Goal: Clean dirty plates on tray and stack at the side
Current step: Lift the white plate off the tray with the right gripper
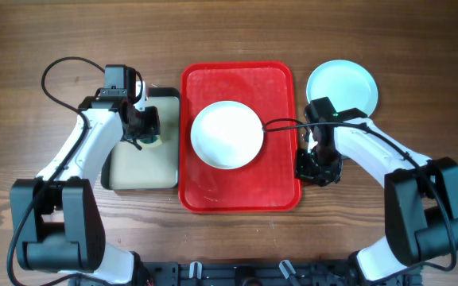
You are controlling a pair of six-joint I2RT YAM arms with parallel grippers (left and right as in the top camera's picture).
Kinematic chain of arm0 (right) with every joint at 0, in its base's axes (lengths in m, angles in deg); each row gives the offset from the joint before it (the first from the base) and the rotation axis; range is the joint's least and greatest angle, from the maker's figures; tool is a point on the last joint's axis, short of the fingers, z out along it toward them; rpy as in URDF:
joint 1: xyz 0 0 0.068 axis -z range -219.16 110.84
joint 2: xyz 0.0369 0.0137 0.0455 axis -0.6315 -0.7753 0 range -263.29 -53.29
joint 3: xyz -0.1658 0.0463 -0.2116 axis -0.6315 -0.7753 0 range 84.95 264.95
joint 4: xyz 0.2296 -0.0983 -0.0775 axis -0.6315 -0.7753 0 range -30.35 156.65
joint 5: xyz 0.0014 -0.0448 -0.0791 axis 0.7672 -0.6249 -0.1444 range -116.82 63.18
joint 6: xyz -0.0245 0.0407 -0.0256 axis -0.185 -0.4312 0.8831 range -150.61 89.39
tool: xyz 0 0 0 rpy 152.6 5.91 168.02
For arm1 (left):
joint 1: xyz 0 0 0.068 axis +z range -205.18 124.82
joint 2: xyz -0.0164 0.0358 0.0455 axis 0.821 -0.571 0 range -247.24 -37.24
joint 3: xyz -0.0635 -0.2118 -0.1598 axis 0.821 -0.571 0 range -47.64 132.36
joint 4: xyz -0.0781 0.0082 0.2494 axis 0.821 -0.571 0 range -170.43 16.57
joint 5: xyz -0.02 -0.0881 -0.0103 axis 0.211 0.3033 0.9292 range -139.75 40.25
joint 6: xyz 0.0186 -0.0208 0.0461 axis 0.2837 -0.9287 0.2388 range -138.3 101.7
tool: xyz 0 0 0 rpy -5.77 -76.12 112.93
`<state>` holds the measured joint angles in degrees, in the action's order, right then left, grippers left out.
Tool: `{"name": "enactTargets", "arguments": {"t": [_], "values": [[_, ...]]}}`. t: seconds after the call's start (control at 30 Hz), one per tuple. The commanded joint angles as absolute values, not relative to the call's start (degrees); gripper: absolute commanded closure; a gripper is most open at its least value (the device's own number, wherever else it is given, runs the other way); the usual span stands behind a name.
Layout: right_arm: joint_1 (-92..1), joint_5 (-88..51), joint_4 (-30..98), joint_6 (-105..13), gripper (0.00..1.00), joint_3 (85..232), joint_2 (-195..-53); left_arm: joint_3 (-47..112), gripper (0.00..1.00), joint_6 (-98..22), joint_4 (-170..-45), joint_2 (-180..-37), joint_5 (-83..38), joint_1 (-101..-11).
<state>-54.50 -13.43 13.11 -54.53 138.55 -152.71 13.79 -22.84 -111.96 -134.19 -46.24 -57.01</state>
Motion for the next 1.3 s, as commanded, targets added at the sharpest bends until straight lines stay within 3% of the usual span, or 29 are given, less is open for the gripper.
{"name": "enactTargets", "arguments": {"t": [0.0,0.17,0.27,0.33,0.4,0.47,0.5,0.57,0.6,0.7,0.9,0.93,1.03,1.07,1.27], "values": [[-54.7,-9.9,12.8,-53.2,0.96,138.2,-152.3,13.4,0.96,-21.7,-111.7,-134.0,-45.3,-57.3],[-53.5,-14.1,11.0,-50.2,0.91,139.7,-152.3,13.4,0.96,-21.7,-111.7,-134.0,-45.3,-57.3],[-51.2,-17.8,4.5,-47.6,0.78,147.8,-152.3,13.4,0.96,-21.7,-111.5,-134.0,-45.3,-57.3],[-51.3,-16.0,3.6,-47.2,0.71,155.6,-152.3,13.4,0.89,-21.7,-111.3,-134.0,-45.3,-57.3],[-51.9,-8.9,11.0,-47.7,0.71,158.0,-152.3,13.4,0.91,-21.7,-110.4,-134.0,-45.3,-57.3],[-53.8,-7.4,22.3,-53.5,0.64,157.5,-152.5,13.3,0.93,-21.7,-109.7,-134.0,-45.3,-57.3],[-55.3,-7.4,26.4,-53.8,0.59,157.5,-152.9,13.3,0.88,-21.7,-109.8,-134.0,-45.3,-57.3],[-57.7,-8.1,31.0,-53.8,0.56,157.5,-153.9,13.3,0.58,-21.7,-109.8,-134.0,-45.3,-57.3],[-59.7,-10.3,32.7,-53.8,0.56,157.5,-154.8,13.3,0.00,-21.7,-109.7,-134.0,-45.3,-57.3],[-63.9,-24.4,34.3,-55.2,0.53,157.5,-157.7,13.3,0.00,-21.7,-109.6,-134.0,-45.3,-57.3],[-64.7,-23.5,36.5,-56.3,0.53,157.5,-165.5,13.3,0.00,-21.7,-109.6,-134.0,-45.3,-57.3],[-64.7,-20.8,36.5,-56.3,0.58,157.5,-166.8,13.3,0.00,-21.7,-109.6,-134.0,-45.3,-57.3],[-64.7,-16.4,36.2,-56.3,0.92,157.5,-168.1,13.3,0.00,-21.7,-109.6,-134.0,-45.3,-57.3],[-64.7,-16.4,36.1,-56.3,0.96,157.5,-168.1,13.3,0.00,-21.7,-109.6,-134.0,-45.3,-57.3],[-62.5,-21.7,31.2,-52.4,0.96,164.9,-160.8,13.3,0.00,-21.7,-109.6,-134.0,-45.3,-57.3]]}}
